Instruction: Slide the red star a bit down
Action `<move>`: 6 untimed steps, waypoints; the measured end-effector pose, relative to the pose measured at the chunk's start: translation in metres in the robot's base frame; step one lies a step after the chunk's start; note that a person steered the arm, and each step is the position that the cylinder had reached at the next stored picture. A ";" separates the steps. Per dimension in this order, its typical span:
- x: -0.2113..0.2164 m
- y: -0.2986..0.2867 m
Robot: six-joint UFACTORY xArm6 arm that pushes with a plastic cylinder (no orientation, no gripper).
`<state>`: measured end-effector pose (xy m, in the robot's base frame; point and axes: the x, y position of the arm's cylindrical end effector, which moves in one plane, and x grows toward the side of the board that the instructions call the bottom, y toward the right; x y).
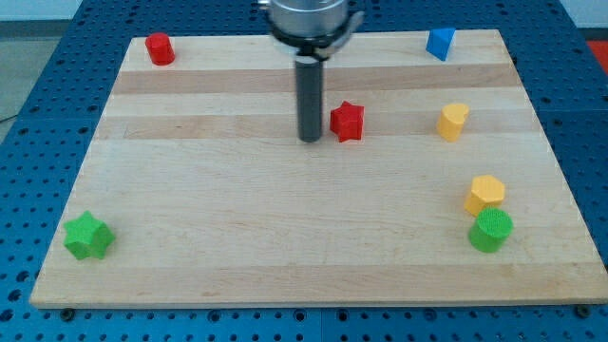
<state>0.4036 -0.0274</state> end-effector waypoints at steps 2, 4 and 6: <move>-0.046 0.007; 0.013 0.084; 0.023 0.039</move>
